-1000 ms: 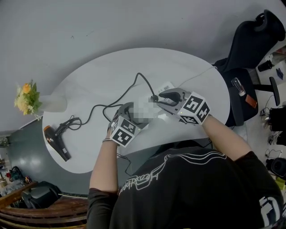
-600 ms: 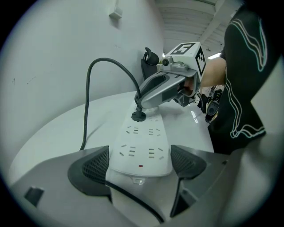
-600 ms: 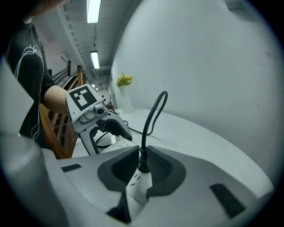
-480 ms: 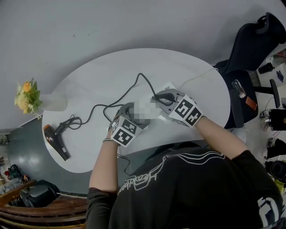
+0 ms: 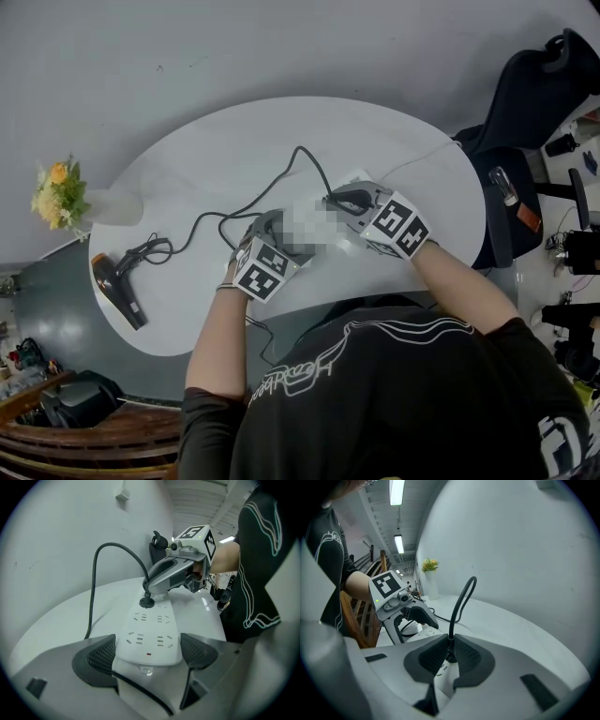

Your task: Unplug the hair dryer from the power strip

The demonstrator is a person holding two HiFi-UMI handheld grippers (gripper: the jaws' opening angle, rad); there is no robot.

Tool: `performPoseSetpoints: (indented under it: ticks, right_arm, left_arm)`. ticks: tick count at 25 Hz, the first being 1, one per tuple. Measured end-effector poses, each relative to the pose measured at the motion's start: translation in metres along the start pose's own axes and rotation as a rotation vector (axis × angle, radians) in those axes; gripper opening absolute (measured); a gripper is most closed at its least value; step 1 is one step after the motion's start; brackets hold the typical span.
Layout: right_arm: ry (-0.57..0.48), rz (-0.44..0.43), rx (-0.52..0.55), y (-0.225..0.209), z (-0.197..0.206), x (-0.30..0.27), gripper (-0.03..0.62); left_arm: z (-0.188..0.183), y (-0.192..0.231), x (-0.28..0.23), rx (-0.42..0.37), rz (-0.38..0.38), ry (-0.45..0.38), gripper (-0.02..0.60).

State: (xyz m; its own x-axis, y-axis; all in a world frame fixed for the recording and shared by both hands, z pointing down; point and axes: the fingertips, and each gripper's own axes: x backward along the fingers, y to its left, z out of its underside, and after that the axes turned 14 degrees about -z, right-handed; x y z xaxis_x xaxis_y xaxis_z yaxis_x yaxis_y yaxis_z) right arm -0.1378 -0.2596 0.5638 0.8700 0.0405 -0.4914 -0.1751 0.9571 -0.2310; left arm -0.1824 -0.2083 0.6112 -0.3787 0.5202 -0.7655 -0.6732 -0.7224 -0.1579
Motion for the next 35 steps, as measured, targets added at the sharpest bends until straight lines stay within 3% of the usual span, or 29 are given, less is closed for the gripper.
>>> performPoseSetpoints:
  ticks: [7, 16, 24, 31, 35]
  right_arm:
    - [0.067, 0.042, 0.082, 0.006, -0.003, -0.002, 0.026]
    - [-0.003, -0.047, -0.031, -0.001, 0.001, 0.002, 0.026]
    - [0.092, 0.034, 0.076, 0.005, -0.002, -0.001, 0.026]
    - [-0.025, -0.036, -0.118, -0.005, 0.001, 0.004, 0.027]
    - [0.064, 0.003, 0.016, 0.0, -0.003, 0.003, 0.026]
  left_arm:
    - [0.004, -0.002, -0.005, -0.018, 0.019, 0.084, 0.418]
    - [0.003, -0.002, -0.006, -0.017, 0.044, 0.071, 0.419]
    - [0.005, -0.003, -0.01, -0.003, 0.068, 0.103, 0.423]
    - [0.003, -0.004, -0.01, -0.003, 0.066, 0.084, 0.423]
    - [0.002, -0.005, -0.01, -0.002, 0.062, 0.082, 0.423]
